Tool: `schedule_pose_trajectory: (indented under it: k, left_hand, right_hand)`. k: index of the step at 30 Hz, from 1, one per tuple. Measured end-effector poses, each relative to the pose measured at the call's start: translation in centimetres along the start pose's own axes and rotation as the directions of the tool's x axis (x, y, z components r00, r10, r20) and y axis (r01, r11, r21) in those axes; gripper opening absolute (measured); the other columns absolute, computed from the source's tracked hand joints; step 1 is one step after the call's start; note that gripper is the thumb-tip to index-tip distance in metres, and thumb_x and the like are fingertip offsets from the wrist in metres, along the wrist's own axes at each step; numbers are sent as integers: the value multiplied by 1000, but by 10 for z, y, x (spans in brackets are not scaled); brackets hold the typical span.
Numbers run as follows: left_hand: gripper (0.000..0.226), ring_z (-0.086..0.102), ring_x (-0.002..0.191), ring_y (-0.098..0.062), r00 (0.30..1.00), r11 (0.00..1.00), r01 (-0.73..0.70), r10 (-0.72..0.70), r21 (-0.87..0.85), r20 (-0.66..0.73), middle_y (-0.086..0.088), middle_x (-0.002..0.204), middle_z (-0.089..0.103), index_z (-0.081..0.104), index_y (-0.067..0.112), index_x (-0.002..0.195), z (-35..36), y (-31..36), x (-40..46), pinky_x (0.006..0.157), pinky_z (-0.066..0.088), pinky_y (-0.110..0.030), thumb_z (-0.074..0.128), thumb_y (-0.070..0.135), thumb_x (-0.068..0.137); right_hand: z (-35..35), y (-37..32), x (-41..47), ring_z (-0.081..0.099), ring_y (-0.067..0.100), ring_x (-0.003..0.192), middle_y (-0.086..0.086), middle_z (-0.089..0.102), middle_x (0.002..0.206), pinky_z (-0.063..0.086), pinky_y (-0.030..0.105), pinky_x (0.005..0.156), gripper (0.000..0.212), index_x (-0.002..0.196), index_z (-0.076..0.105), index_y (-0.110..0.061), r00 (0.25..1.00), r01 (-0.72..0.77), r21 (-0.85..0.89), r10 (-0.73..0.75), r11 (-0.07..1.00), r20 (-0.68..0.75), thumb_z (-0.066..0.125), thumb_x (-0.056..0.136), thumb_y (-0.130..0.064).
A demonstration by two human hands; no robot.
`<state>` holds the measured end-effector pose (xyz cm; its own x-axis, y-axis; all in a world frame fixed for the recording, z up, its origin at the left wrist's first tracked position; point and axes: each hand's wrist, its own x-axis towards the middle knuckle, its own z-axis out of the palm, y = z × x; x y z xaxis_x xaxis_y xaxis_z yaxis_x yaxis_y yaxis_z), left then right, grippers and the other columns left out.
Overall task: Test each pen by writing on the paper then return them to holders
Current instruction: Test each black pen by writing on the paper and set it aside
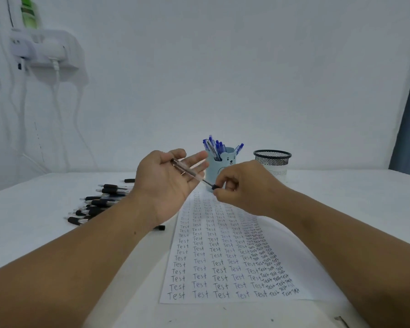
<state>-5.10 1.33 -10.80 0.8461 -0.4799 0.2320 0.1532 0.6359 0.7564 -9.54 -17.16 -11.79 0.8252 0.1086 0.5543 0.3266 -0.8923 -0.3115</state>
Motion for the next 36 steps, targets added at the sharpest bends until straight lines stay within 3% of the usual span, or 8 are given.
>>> schedule_pose_trajectory:
  k: [3,4,6,8,14,23,27,36]
  left_hand:
    - [22,59,123,-26,997,907,-16,45,421,-58,-10,120,71,60,20,110,-10,-5,6,113,39,-40,39,24,102]
    - [18,57,124,-21,996,761,-43,87,647,-36,-2,124,68,58,29,115,-13,-6,7,111,40,-38,46,29,101]
    - [26,53,123,-13,994,294,-104,59,950,91,15,133,57,53,44,120,-21,-8,6,102,41,-29,61,34,97]
    - [31,48,124,-6,988,9,-144,-50,990,144,22,138,48,56,47,121,-25,-7,4,97,37,-25,67,36,93]
    - [37,44,125,-1,979,-247,-123,-190,961,76,24,130,52,64,45,118,-27,-4,-1,107,35,-29,68,60,85]
    - [32,51,115,2,977,-290,-156,-186,944,104,23,123,59,70,43,111,-28,-3,2,95,35,-22,70,58,83]
    - [30,52,108,8,976,-258,-154,-191,954,106,24,117,61,71,43,110,-30,0,4,84,36,-15,74,54,82]
    - [24,54,96,22,973,-174,-156,-195,972,121,32,101,67,73,44,100,-34,3,6,76,33,-3,80,48,78]
  right_hand:
    - [-8,17,1,47,2,46,-11,58,55,43,18,53,9,79,71,-17,990,-138,-27,139,990,30,74,85,-24]
    - [-10,23,1,49,1,45,-9,63,57,42,16,52,9,79,70,-16,980,-194,4,194,981,35,72,86,-22]
    - [-11,33,0,52,4,43,0,71,63,44,18,48,10,79,68,-10,949,-314,184,312,932,37,65,87,-16]
    - [-10,43,-1,53,13,46,8,70,66,45,26,47,12,79,65,-3,913,-382,406,408,830,25,59,88,-9]
    - [0,62,0,40,17,51,9,59,63,30,24,45,12,76,58,-9,837,-424,666,547,614,29,61,86,-3]
    - [4,75,5,39,21,50,22,69,73,31,23,46,18,63,66,-9,803,-526,483,597,701,8,65,79,-16]
    - [7,79,7,43,23,59,31,70,81,33,26,49,24,72,70,3,803,-546,430,595,719,25,65,81,-18]
    - [9,83,9,35,18,47,10,65,63,28,20,45,22,64,69,-8,824,-542,407,560,735,85,65,84,-17]
